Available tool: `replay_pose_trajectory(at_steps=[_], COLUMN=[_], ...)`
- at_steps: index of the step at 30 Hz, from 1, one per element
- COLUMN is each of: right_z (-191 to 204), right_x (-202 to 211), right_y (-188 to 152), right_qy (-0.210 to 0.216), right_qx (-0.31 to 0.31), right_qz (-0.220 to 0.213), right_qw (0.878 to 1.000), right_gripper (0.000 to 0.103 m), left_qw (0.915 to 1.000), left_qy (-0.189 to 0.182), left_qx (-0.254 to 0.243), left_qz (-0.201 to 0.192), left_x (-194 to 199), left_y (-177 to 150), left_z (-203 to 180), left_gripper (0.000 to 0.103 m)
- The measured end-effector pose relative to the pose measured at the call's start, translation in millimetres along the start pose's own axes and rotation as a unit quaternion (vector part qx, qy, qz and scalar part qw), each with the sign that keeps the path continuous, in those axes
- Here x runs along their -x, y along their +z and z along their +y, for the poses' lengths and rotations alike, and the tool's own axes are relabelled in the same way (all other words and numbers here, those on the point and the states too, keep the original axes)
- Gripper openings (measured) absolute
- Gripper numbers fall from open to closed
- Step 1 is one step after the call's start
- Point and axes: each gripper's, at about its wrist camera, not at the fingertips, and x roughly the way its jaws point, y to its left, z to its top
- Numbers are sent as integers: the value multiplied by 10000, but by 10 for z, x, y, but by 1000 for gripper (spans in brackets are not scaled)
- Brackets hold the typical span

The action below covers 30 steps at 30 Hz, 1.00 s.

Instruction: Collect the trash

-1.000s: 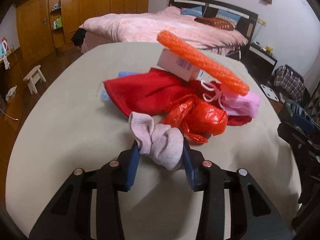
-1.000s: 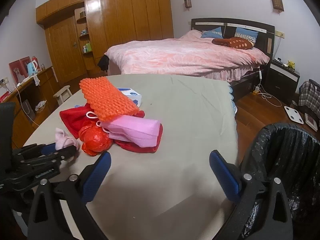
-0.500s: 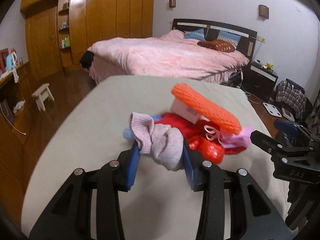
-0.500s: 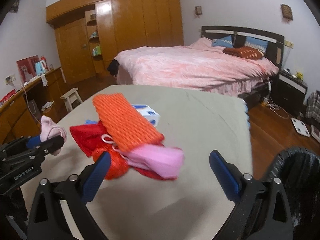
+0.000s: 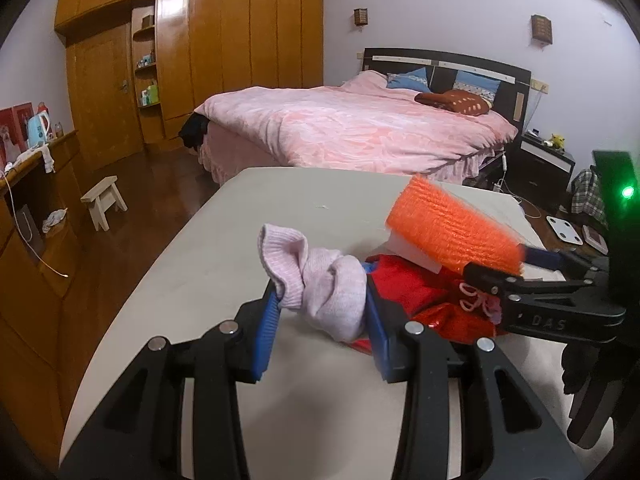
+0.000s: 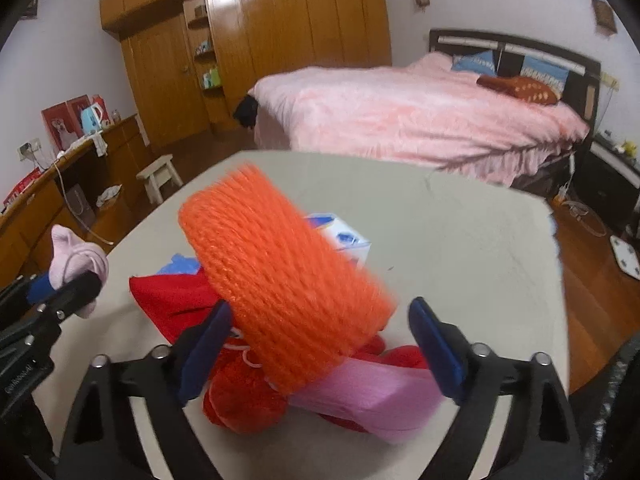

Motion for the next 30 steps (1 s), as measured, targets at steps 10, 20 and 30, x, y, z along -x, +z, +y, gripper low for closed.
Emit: replay_pose_trajectory(at_steps=[10, 20, 30], right_z=[126, 85, -105], right_x=[263, 743, 809], right_y=[-24, -117, -373], right_qy=[591, 718, 500], right_qx=[86, 32, -121], right_qz=[-62, -378, -120], right_qw=[9982, 9967, 9986], right_gripper=[20, 15, 20], left_qw=[10000, 9995, 9985], left_qy=[-7, -243, -457], left_qx=[-13, -108, -273], left_qz=[-49, -150, -104], left_x=[53, 247, 313], left_y=[-9, -6, -93], left_z=[25, -159, -420], left_gripper=[39, 39, 39])
